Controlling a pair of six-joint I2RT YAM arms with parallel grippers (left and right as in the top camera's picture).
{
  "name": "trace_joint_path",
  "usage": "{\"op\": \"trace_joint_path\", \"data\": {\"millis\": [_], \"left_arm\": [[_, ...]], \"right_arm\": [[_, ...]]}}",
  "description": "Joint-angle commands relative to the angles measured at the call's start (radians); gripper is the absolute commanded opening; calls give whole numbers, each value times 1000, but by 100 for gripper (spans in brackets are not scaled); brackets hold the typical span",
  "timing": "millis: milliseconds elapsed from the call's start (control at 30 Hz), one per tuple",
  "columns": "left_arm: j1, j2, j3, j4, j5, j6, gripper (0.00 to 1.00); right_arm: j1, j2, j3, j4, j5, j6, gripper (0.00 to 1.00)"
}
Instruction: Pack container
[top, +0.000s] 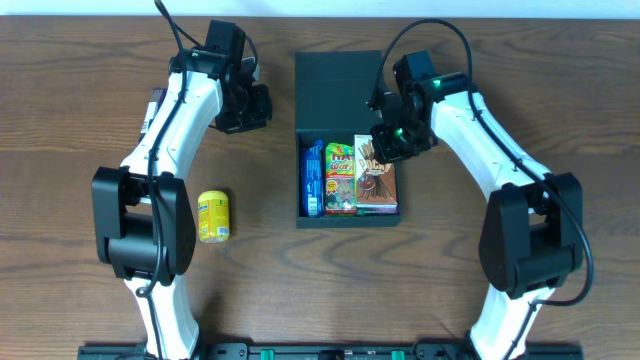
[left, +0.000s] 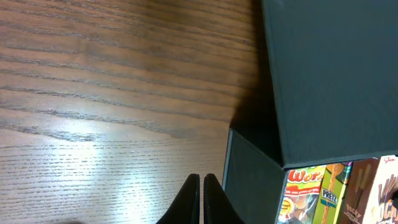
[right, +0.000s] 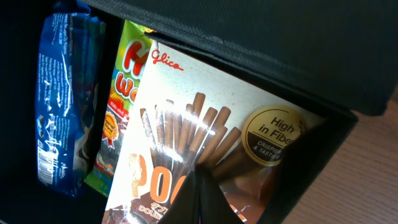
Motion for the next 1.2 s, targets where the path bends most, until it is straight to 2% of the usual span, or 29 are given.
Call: {"op": "trace_joint_path", "data": {"millis": [0,233,400,533,600,700,900,1067,1167], "left_arm": [[0,-19,-1,0,-8,19,6],[0,-20,-1,-6,-48,18,6],[0,-55,-1,-29,-89,-5,6],[0,-106,-1,-146,-291,-80,6],[0,-115,-1,-245,-321,-80,6],[0,-115,-16,-312,-349,-100,6],[-2,-152,-159,-362,-362,-125,6],[5,-309,-277,-336,-372,-51,5],[8,-391,-363,-277,-370,-51,6]], "right_arm": [[4,11,1,3,26,16,2],[3,-100,63,24,13,14,2],[-5,-194,63,70,-21,-46,2],[-41,-218,63,109,-23,-46,1],[-68,-218,63,131,-30,-47,2],[-94,-218,63,159,-32,-50,1],[-131,-218,63,177,-47,-53,2],[-135,-218,63,192,-47,-53,2],[-134,-218,63,217,-47,-52,2]]}}
